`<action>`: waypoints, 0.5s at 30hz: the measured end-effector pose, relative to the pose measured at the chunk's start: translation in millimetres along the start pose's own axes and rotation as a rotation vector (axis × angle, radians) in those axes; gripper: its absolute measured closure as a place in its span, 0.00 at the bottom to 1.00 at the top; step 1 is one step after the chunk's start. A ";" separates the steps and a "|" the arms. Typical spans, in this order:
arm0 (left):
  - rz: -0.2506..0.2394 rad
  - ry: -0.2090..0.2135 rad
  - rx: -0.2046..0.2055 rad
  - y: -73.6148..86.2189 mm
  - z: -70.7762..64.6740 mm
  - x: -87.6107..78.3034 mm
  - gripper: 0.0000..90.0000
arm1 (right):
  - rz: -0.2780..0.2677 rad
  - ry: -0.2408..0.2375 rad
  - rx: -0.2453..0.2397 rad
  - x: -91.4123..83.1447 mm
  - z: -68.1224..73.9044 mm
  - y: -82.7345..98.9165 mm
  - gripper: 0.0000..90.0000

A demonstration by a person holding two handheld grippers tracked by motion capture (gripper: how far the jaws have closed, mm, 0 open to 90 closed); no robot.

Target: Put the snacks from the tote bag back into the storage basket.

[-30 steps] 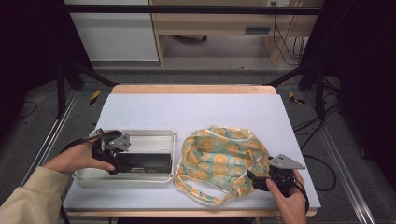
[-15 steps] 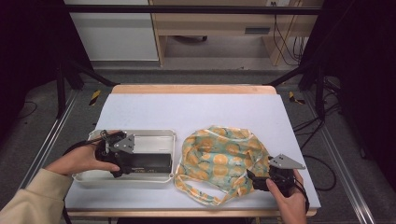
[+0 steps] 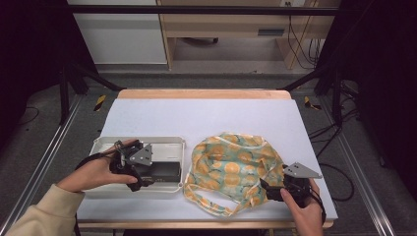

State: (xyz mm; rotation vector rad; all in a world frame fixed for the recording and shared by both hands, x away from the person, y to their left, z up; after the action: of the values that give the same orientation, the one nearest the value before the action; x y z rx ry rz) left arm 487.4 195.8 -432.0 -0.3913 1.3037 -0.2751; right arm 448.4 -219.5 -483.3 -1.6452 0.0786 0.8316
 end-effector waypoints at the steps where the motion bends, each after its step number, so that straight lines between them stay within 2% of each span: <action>1: -0.008 -0.001 -0.006 -3.7 -0.9 0.3 0.08 | 0.000 0.000 0.000 0.1 -0.1 0.1 0.07; 9: -0.047 -0.034 -0.038 -28.7 -3.5 2.2 0.08 | -0.001 -0.001 -0.003 0.0 -0.4 0.1 0.07; 12: -0.074 -0.045 -0.068 -34.7 -4.1 3.5 0.08 | -0.001 -0.002 -0.001 -0.4 -0.3 0.1 0.07; 15: -0.091 -0.065 -0.118 -36.4 -2.4 5.7 0.08 | -0.001 0.000 -0.001 -0.7 -0.6 0.2 0.07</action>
State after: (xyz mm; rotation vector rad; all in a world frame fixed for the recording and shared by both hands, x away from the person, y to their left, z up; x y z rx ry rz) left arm 487.3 160.3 -421.9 -0.5568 1.2432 -0.2607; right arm 448.1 -220.3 -483.2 -1.6463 0.0773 0.8318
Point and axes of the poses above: each handheld gripper's, and its own axes: x roughly forward along the jaws, y roughly out of its underside, z roughly to its left, the point moved 6 cm from there along x, roughly forward along the jaws
